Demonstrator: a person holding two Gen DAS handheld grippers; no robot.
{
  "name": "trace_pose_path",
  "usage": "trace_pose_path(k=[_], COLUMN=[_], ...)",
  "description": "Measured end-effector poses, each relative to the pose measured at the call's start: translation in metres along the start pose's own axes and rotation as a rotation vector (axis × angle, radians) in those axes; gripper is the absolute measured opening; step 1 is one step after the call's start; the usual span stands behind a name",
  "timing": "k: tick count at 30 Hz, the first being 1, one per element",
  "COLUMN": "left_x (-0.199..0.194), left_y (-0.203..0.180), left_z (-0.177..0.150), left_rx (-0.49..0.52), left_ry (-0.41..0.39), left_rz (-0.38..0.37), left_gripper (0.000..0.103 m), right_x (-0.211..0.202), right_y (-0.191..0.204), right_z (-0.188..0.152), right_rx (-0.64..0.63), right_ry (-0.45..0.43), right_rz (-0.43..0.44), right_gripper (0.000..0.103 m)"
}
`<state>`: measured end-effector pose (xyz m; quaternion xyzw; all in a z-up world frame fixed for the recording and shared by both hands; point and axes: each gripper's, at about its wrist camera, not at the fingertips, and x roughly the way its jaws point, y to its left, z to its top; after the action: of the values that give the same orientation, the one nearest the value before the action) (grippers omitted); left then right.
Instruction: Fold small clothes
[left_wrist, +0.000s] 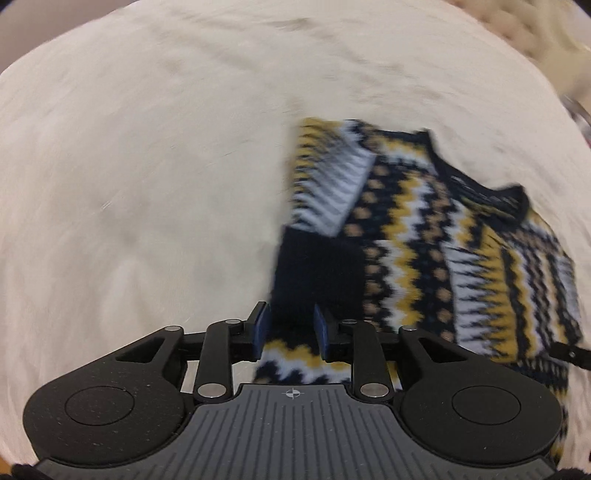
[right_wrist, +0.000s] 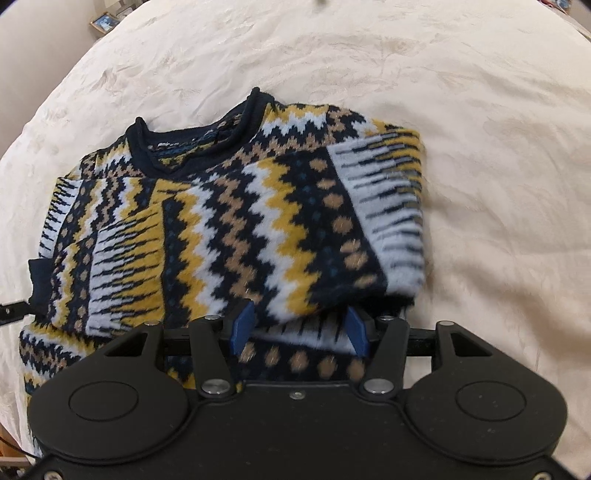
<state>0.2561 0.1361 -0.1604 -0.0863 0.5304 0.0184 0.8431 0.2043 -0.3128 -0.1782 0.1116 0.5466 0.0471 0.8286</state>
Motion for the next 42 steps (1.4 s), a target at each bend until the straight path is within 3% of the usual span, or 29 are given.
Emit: trace_pose_path(k=[4, 8, 10, 16, 20, 31, 42], left_x=[0.001, 0.004, 0.005, 0.004, 0.0, -0.021, -0.055], left_y=[-0.014, -0.017, -0.017, -0.013, -0.009, 0.009, 0.024], left_z=[-0.001, -0.006, -0.01, -0.023, -0.03, -0.06, -0.12], left_rx=[0.123, 0.182, 0.215, 0.297, 0.339, 0.278, 0.16], left_ry=[-0.007, 0.033, 0.053, 0.104, 0.109, 0.134, 0.113], left_rz=[-0.079, -0.159, -0.187, -0.266, -0.292, -0.312, -0.231], left_gripper=[0.04, 0.054, 0.069, 0.082, 0.083, 0.083, 0.083], right_x=[-0.003, -0.008, -0.011, -0.018, -0.023, -0.046, -0.075], right_y=[0.011, 0.022, 0.027, 0.042, 0.049, 0.051, 0.026], right_z=[-0.021, -0.04, -0.048, -0.07, -0.083, -0.129, -0.175], right_rx=[0.025, 0.056, 0.073, 0.108, 0.13, 0.176, 0.13], right_ry=[0.018, 0.023, 0.016, 0.002, 0.006, 0.015, -0.024], right_rz=[-0.016, -0.039, -0.051, -0.08, -0.091, -0.068, -0.008], right_gripper=[0.064, 0.067, 0.07, 0.079, 0.081, 0.082, 0.083])
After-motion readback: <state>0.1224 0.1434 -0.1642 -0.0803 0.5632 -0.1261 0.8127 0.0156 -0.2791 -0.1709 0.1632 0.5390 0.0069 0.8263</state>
